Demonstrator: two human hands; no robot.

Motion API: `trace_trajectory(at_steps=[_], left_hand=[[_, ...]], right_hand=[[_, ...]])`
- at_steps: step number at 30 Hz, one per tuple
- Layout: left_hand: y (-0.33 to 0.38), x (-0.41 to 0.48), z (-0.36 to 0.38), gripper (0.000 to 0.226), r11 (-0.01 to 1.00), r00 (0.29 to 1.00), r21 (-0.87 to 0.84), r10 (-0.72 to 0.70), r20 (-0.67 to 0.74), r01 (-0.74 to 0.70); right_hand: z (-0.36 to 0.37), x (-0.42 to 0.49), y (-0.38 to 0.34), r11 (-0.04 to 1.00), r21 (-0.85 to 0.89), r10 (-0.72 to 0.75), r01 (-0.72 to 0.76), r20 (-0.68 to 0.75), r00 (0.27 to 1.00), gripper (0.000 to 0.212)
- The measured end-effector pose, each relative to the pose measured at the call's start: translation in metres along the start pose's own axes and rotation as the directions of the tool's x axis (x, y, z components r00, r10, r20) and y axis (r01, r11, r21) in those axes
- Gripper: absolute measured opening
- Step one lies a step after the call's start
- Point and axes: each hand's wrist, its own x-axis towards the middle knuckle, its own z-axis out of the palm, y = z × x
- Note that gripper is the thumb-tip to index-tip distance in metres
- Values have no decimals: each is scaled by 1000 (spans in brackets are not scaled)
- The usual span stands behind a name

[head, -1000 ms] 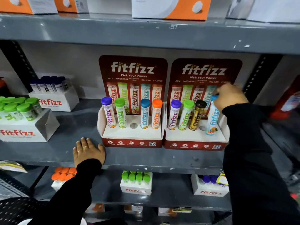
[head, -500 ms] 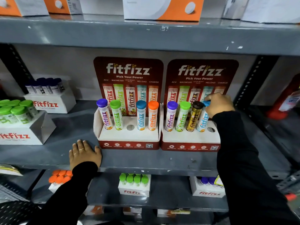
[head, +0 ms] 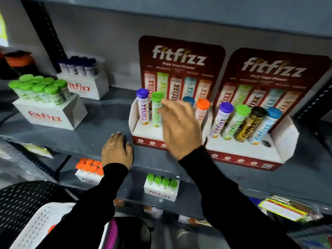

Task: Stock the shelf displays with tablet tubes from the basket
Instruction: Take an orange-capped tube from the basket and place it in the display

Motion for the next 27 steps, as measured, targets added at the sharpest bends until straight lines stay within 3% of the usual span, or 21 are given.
trace_trajectory(at_steps=[3, 7, 9, 12, 14, 16, 18, 19, 23, 27], left_hand=[[-23, -26, 5, 45, 999, 999, 19, 48, 17, -48], [-86, -108, 16, 56, 994, 994, 8, -106, 37, 106], [-115, -150, 16, 58, 969, 970, -30, -243, 33, 244], [-149, -201, 15, 57, 897, 895, -4, -442, 63, 443], [-166, -231, 18, 68, 812, 804, 65, -584, 109, 581], [-182, -257, 22, 80, 724, 707, 128, -689, 159, 678], [-191, -277, 28, 70, 684, 658, 182, -729, 188, 706], [-196, -287, 32, 65, 681, 653, 214, -732, 194, 701], [-206, -309, 44, 67, 707, 672, 292, -706, 225, 644], [-207, -310, 46, 64, 708, 680, 331, -700, 218, 624]], right_hand=[[51, -40, -51, 953, 275, -172, 125, 158, 972, 36], [107, -91, -102, 868, 496, -270, 37, 408, 872, 43], [135, -116, -123, 843, 538, -339, 5, 523, 782, 31], [168, -147, -159, 839, 545, -449, 5, 685, 574, 30], [186, -164, -184, 843, 537, -485, 17, 747, 456, 20], [207, -185, -208, 836, 545, -521, 67, 749, 410, 5], [221, -198, -224, 838, 534, -535, 113, 765, 358, 12], [230, -204, -233, 835, 540, -542, 109, 771, 334, 20], [260, -231, -268, 824, 487, -530, 290, 844, 87, 42], [275, -247, -287, 833, 434, -484, 342, 872, 74, 40]])
